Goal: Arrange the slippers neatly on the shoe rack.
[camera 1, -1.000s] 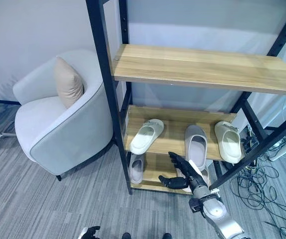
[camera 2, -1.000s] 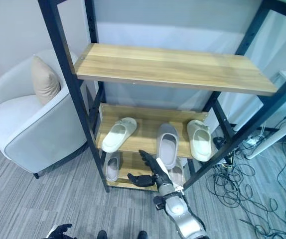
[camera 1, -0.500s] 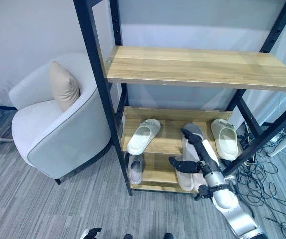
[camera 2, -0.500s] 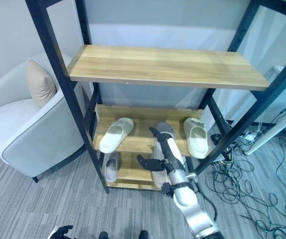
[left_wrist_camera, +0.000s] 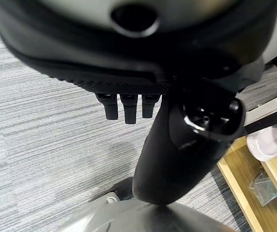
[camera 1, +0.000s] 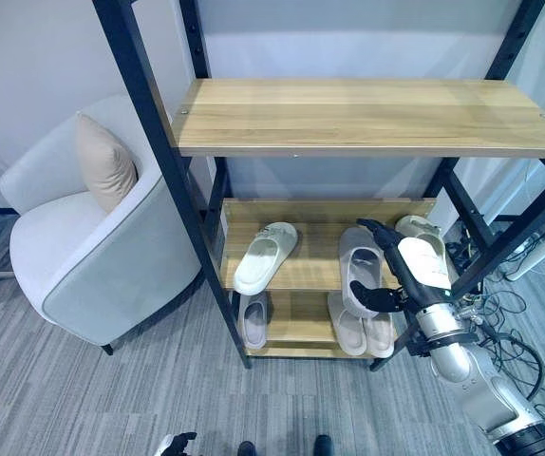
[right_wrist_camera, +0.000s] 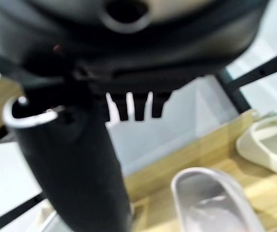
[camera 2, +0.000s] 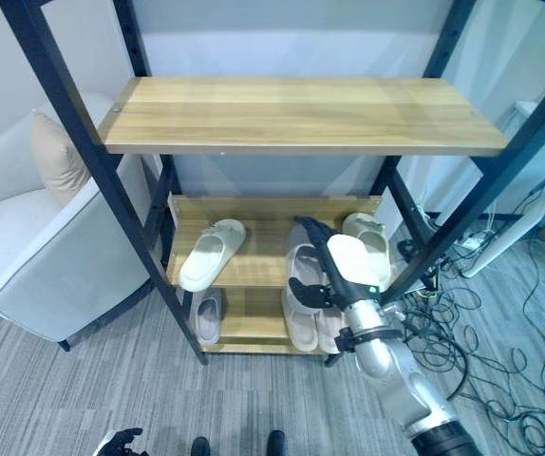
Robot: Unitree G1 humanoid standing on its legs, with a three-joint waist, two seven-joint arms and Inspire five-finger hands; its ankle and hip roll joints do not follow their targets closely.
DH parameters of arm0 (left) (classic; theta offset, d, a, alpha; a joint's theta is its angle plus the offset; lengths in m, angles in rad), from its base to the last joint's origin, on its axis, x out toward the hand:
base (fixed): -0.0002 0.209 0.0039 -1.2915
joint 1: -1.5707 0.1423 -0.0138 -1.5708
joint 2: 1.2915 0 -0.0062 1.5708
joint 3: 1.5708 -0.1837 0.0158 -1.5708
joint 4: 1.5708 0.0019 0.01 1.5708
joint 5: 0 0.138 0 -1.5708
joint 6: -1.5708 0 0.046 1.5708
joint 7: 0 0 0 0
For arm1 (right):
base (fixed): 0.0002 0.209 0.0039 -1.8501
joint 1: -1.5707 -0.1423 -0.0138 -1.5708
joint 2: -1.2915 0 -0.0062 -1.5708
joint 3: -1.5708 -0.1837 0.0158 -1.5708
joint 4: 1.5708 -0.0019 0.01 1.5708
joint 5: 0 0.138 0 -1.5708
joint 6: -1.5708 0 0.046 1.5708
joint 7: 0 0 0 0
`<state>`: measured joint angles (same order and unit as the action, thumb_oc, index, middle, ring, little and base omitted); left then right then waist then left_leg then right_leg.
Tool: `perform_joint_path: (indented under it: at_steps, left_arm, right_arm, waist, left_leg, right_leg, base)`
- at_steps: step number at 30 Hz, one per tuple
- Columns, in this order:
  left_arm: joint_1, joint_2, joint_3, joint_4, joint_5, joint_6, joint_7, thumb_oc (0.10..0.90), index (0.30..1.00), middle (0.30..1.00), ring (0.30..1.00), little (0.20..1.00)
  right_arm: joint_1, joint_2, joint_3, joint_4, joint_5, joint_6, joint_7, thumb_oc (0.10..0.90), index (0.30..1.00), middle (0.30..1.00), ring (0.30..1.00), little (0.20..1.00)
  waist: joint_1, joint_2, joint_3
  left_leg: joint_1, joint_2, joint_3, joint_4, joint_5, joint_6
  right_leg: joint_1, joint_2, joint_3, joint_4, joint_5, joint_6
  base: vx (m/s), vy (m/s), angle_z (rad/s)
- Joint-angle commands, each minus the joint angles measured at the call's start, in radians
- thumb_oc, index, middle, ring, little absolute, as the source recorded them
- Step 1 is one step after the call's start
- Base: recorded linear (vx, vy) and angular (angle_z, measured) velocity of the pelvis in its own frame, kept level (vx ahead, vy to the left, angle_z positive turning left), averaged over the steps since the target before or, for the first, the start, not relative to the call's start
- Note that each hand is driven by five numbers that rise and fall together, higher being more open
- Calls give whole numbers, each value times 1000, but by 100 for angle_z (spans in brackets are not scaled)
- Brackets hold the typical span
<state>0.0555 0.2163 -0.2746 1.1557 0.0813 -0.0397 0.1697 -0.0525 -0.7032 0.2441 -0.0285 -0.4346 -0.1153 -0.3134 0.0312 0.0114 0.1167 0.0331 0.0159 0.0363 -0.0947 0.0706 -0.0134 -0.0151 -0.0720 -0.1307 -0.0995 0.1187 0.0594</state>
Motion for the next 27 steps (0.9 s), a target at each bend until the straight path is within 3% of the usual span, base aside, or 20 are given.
perform_joint_path:
  at_steps: [1,13,27]
  left_arm:
    - [-49,-57,-84,27,33,-34,-16,800,900,900,900,900]
    - [-46,-45,-107,-13,-10,-43,-7,800,900,900,900,900]
    - [-61,-27,-126,-50,-49,-52,14,800,900,900,900,900]
  right_arm:
    - [-186,-84,-94,-98,-41,-16,-96,800,900,900,900,900]
    - [-304,-126,-74,62,-83,45,-161,800,900,900,900,900]
    - [-475,-105,25,314,-77,100,-221,800,900,900,900,900]
  waist:
    - [10,18,22]
    - [24,36,57]
    - [72,25,87]
  left_leg:
    - [-11,1,-23,7,-87,-19]
    - [-78,-6,-36,7,-65,-23]
    - [-127,-8,-70,7,-45,-28]
  right_leg:
    - [33,12,-5,12,-114,65]
    - [-29,7,-11,12,-105,64]
    - [-62,7,-37,12,-104,62]
  base:
    - [0,0,0]
    - [1,-2,1]
    - [-2,-7,5]
